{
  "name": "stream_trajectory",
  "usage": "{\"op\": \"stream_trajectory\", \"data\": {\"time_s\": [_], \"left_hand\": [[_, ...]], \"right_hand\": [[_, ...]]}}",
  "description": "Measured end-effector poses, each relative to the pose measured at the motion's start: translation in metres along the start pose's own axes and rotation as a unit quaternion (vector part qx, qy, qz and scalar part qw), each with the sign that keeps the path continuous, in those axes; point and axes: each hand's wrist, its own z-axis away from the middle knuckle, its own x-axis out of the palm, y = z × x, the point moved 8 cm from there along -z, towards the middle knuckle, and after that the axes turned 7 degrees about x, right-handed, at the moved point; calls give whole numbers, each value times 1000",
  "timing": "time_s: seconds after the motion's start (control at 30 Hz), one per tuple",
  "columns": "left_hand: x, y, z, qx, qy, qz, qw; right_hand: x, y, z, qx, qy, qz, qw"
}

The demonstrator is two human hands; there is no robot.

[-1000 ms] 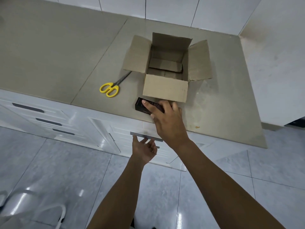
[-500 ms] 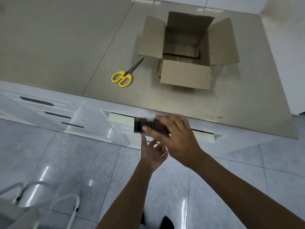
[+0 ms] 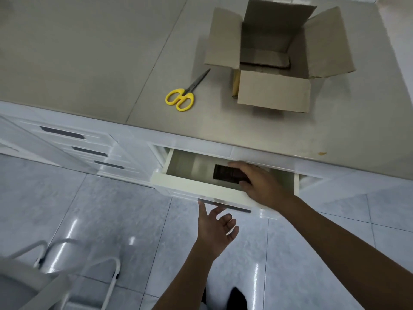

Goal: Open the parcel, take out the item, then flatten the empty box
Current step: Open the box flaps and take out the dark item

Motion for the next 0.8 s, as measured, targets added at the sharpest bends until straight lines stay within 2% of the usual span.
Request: {"op": "stream_trajectory", "data": {"time_s": [0.07, 0.3, 0.5, 0.57, 0.73, 0.8], "left_hand": [[-3, -1, 4, -3, -4, -9, 1000], [1, 2, 12, -8, -16, -9, 1000], [7, 4, 18, -15, -14, 15, 1000], [9, 4, 21, -18, -15, 30, 999], [17, 5, 36, -21, -25, 50, 998], [22, 7, 44, -8, -19, 69, 997]], "right_hand": [[6, 7, -11, 14, -35, -7, 999], [36, 26, -30, 28, -129, 127, 983], [49, 36, -27, 54, -182, 110, 976], [49, 36, -26, 51, -195, 139, 969], [26, 17, -22, 46, -145, 102, 983], [8, -10, -13, 3, -123, 108, 986]]}}
